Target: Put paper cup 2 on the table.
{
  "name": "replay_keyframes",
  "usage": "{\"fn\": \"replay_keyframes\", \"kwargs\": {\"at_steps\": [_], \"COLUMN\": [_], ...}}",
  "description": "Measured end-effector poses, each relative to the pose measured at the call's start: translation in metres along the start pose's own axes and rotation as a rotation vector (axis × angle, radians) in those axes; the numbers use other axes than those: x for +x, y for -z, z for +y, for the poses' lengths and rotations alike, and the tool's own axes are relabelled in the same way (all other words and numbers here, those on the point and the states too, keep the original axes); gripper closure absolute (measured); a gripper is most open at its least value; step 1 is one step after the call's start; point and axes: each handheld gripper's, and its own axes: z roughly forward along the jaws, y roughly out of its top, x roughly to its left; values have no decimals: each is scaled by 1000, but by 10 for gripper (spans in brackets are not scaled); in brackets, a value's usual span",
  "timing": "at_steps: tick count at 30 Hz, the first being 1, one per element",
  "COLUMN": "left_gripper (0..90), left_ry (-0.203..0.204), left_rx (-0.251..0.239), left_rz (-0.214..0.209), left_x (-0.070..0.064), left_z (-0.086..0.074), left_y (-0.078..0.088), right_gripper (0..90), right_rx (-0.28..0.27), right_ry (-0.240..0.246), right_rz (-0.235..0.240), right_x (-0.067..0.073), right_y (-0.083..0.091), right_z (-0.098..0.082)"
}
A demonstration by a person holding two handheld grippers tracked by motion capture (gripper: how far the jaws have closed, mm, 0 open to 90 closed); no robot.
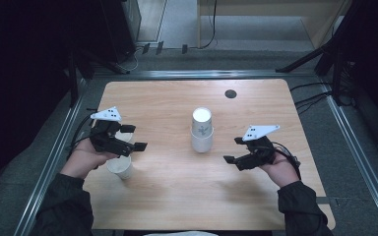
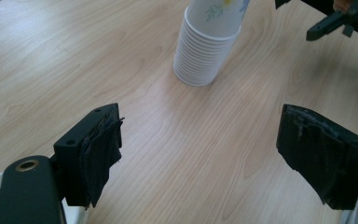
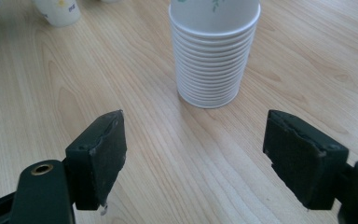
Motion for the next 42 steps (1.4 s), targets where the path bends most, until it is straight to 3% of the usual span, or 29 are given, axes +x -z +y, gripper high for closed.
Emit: {"fn": "replay_keyframes", "kwargs": {"at_steps": [3,15,24,42], "left_gripper": [142,142,141,142], "left_ry": [-19,-46,-93,-129], "left_rx": [10,25,43,42], "left_rz": [28,22,21,10], "left_x": [-5,-25,-48,-77], "left_z": [1,9,15,17], "left_y": [-5,-27,-47,-78], "right_gripper": [213,212,211,210], "right_rx": [2,11,9,15], "right_ry": [9,19,22,24], "right_rz": [7,26,33,62], "right_x": [2,7,10,19], "right_y": [-2,-7,-9,-18], "right_z": [0,2,3,6]}}
